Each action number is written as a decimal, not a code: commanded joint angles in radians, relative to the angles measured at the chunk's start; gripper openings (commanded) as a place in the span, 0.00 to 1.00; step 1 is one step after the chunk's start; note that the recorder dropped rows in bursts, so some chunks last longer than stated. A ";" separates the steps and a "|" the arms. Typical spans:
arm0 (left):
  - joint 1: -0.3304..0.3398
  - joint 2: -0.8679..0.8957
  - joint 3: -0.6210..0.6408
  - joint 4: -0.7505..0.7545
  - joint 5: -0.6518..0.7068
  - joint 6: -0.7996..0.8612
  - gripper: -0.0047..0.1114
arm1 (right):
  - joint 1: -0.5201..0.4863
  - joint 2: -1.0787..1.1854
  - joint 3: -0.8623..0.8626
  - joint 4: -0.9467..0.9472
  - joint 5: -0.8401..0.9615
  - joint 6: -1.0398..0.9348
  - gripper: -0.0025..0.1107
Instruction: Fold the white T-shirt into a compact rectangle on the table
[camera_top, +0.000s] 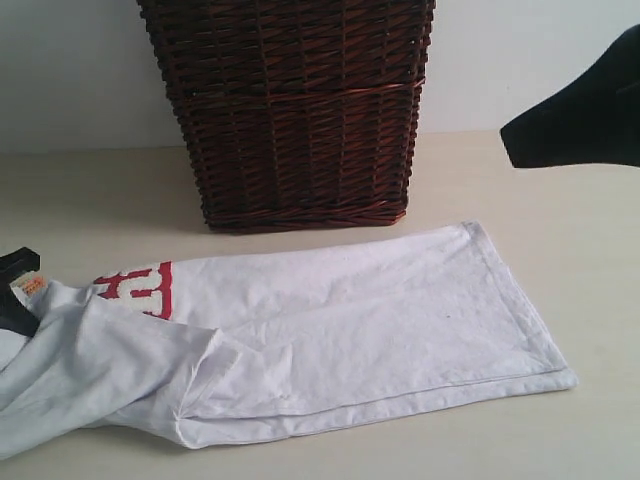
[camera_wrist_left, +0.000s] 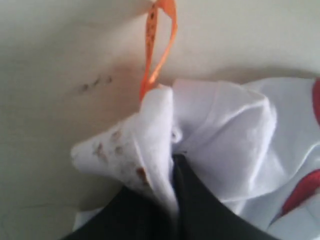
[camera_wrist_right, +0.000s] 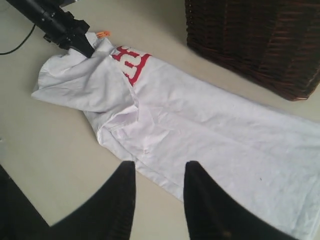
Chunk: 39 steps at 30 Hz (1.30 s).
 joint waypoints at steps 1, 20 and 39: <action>0.016 -0.053 -0.090 0.513 0.082 -0.348 0.04 | -0.002 -0.057 0.004 0.007 -0.006 -0.010 0.28; -0.549 -0.343 -0.398 0.573 0.126 -0.612 0.04 | -0.002 -0.084 0.004 0.011 0.019 -0.001 0.26; -1.137 -0.052 -0.400 0.579 -0.155 -0.477 0.62 | -0.002 -0.084 0.004 0.011 0.044 -0.001 0.26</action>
